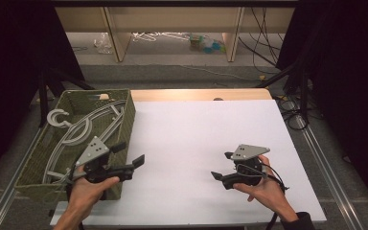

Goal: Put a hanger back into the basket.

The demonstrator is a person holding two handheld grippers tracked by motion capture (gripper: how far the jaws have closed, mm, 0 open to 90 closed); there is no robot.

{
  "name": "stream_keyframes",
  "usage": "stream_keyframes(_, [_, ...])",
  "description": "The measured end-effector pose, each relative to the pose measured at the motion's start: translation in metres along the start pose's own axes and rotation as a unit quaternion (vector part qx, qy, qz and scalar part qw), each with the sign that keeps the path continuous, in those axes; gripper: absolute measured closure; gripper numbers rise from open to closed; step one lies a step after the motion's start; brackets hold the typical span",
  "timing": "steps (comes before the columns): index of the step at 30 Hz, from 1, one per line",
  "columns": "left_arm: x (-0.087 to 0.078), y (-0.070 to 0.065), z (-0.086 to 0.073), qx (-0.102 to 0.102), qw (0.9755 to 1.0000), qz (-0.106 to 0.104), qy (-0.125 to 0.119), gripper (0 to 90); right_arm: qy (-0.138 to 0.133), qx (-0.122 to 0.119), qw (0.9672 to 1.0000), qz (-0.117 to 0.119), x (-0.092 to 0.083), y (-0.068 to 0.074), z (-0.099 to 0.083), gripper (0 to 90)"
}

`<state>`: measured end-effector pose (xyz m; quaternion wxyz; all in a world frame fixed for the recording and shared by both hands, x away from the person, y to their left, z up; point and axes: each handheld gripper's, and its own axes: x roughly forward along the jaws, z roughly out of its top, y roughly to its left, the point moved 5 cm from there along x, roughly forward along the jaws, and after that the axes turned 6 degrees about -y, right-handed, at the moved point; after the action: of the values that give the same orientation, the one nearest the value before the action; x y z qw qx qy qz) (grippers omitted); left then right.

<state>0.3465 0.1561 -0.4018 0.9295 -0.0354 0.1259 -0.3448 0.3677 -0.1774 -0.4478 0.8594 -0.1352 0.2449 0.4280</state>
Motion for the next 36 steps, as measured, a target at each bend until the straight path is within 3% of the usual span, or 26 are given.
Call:
stream_keyframes(4, [0.005,-0.014,-0.012,-0.012,0.9997,-0.019,0.0,16.5,0.002,0.001,1.0,0.001,0.0,0.001,0.0,19.9])
stream_keyframes(11, [0.007,-0.03,-0.036,0.004,0.999,-0.044,0.01,16.0,-0.004,0.001,1.0,-0.002,-0.003,0.006,0.0,20.5])
stream_keyframes(12, [0.006,-0.031,-0.038,-0.004,0.9992,-0.04,0.011,16.0,-0.006,0.003,1.0,-0.001,-0.003,0.007,0.0,20.5])
stream_keyframes(15, [0.004,-0.03,-0.043,0.012,0.9992,-0.037,0.009,16.0,-0.021,0.013,0.9997,0.003,-0.004,0.009,0.0,21.4])
stream_keyframes(18, [0.001,-0.031,-0.047,0.007,0.9989,-0.045,0.006,16.0,-0.022,0.024,0.9994,0.012,-0.004,0.014,-0.003,21.5])
stream_keyframes(19, [-0.001,-0.03,-0.049,0.008,0.9993,-0.037,0.007,16.0,-0.024,0.023,0.9994,0.009,-0.004,0.015,-0.004,21.5])
stream_keyframes(20, [-0.002,-0.029,-0.049,0.018,0.999,-0.04,0.005,16.0,-0.027,0.027,0.9992,0.01,-0.005,0.017,-0.005,21.2])
stream_keyframes(24, [-0.007,-0.027,-0.052,0.009,0.9993,-0.036,0.002,16.0,-0.032,0.037,0.9987,0.013,-0.013,0.024,-0.011,20.7])
stream_keyframes(25, [-0.008,-0.027,-0.052,0.018,0.9991,-0.039,0.004,15.9,-0.036,0.039,0.9985,0.011,-0.015,0.026,-0.013,20.7])
stream_keyframes(29, [-0.009,-0.029,-0.054,0.021,0.9987,-0.046,0.006,16.0,-0.047,0.054,0.9974,0.011,-0.022,0.03,-0.021,19.8])
stream_keyframes(36, [-0.008,-0.03,-0.056,0.014,0.9989,-0.043,0.012,16.0,-0.045,0.061,0.9971,0.008,-0.027,0.032,-0.029,18.3])
